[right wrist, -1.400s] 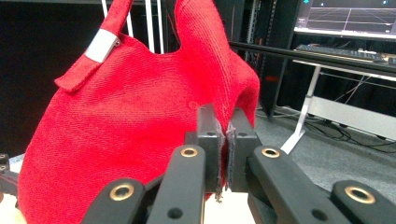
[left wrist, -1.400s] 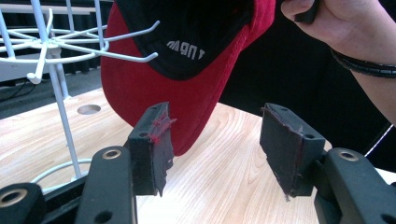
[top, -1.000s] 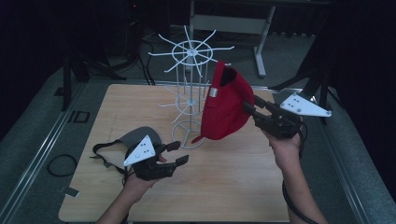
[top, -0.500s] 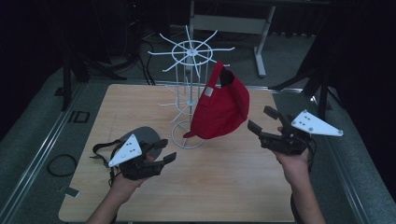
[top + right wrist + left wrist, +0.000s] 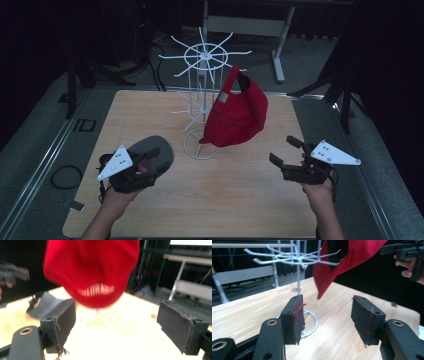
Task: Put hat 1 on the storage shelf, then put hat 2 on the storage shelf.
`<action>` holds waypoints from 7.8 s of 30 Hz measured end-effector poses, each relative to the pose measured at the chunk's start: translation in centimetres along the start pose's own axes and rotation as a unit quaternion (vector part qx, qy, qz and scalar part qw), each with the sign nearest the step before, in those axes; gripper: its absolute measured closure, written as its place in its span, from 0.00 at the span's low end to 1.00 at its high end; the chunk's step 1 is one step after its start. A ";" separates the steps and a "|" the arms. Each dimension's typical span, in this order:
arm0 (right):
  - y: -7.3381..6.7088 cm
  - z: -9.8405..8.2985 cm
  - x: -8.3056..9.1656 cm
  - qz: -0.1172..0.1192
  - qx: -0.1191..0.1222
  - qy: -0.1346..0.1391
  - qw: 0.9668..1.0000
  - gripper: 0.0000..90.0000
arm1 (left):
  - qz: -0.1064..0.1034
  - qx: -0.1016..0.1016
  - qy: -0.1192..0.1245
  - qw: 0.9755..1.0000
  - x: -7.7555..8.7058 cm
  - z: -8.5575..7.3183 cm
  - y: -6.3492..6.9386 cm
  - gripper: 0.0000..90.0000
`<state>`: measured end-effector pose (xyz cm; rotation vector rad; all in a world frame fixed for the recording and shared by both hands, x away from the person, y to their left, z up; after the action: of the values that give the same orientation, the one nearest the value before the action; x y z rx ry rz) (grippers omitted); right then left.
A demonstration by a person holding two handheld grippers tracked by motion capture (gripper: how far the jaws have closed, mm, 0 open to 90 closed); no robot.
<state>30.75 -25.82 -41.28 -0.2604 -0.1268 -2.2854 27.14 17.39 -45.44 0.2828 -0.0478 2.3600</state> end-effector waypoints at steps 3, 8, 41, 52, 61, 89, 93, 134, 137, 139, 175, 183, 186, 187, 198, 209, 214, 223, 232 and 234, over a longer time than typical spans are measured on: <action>0.5 -1.8 0.3 -0.014 -0.008 -0.013 1.000 0.18 | 0.022 -0.002 -0.011 1.000 0.9 -1.0 -0.9 0.49; 1.1 -4.8 0.8 -0.026 -0.009 -0.036 0.999 0.18 | 0.052 0.010 -0.019 0.998 2.6 -2.7 -2.6 0.49; 2.0 -12.0 2.2 -0.032 -0.050 -0.057 0.997 0.19 | 0.223 0.061 -0.176 0.957 7.5 -14.2 -11.3 0.47; 2.6 -11.9 3.4 -0.047 -0.056 -0.043 0.996 0.19 | 0.240 0.062 -0.228 0.941 5.3 -14.3 -11.8 0.51; 2.9 -12.0 4.0 -0.057 -0.061 -0.039 0.996 0.19 | 0.253 0.068 -0.240 0.935 3.4 -13.7 -11.9 0.79; 2.9 -12.0 4.6 -0.060 -0.063 -0.025 0.996 0.21 | 0.260 0.014 -0.118 0.958 4.2 -8.3 -9.4 0.98; 2.8 -11.9 4.7 -0.060 -0.062 -0.024 0.996 0.21 | 0.261 0.007 -0.095 0.961 4.2 -6.6 -8.9 0.99; 2.8 -11.8 4.8 -0.054 -0.064 -0.016 0.996 0.21 | 0.243 -0.062 0.047 0.967 5.7 10.4 -6.7 0.99; 2.8 -11.9 4.8 -0.055 -0.065 -0.016 0.996 0.21 | 0.242 -0.070 0.054 0.966 5.8 11.9 -6.6 0.99; 2.8 -11.9 4.8 -0.055 -0.065 -0.016 0.996 0.21 | 0.238 -0.072 0.060 0.967 5.7 13.0 -6.6 0.99; 3.2 -12.5 5.9 -0.066 -0.074 -0.014 0.995 0.21 | 0.171 -0.094 0.094 0.976 -1.0 23.0 -4.7 0.98; 3.1 -12.4 5.9 -0.066 -0.072 -0.013 0.995 0.21 | 0.167 -0.081 0.089 0.979 -2.6 23.8 -5.6 0.98; 3.2 -12.4 5.9 -0.066 -0.073 -0.013 0.995 0.21 | 0.165 -0.076 0.083 0.980 -3.6 23.6 -5.9 0.98; 3.2 -12.4 5.9 -0.066 -0.073 -0.012 0.995 0.21 | 0.165 -0.076 0.083 0.980 -3.6 23.6 -5.9 0.98; 3.2 -12.6 5.9 -0.065 -0.076 -0.014 0.995 0.21 | 0.151 -0.059 0.063 0.985 -4.9 23.2 -6.8 0.98; 3.2 -12.5 5.8 -0.064 -0.076 -0.014 0.995 0.21 | 0.146 -0.057 0.053 0.986 -4.9 23.3 -7.0 0.97; 3.3 -12.6 5.9 -0.066 -0.076 -0.014 0.995 0.21 | 0.138 -0.034 0.059 0.988 -5.0 23.5 -7.2 0.83; 3.3 -12.8 6.0 -0.064 -0.078 -0.014 0.995 0.21 | 0.139 -0.028 0.076 0.987 -4.0 23.8 -7.2 0.68; 3.2 -12.6 5.9 -0.065 -0.075 -0.015 0.995 0.21 | 0.127 -0.033 0.054 0.990 -3.3 22.0 -6.9 0.68; 3.2 -12.5 6.0 -0.066 -0.075 -0.012 0.995 0.21 | 0.125 -0.031 0.054 0.990 -3.1 21.6 -6.8 0.68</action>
<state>27.41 -34.51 -52.06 -0.3670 0.0163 -2.4268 38.11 17.63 -25.34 0.1230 -0.1110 2.6131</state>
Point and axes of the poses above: each handheld gripper's, and its own axes: x roughly backward along the jaws, z roughly out of its top, y roughly to its right, the point moved 4 cm from there along -x, roughly forward along the jaws, and after that the axes turned 3 degrees about z, right-handed, at the moved point
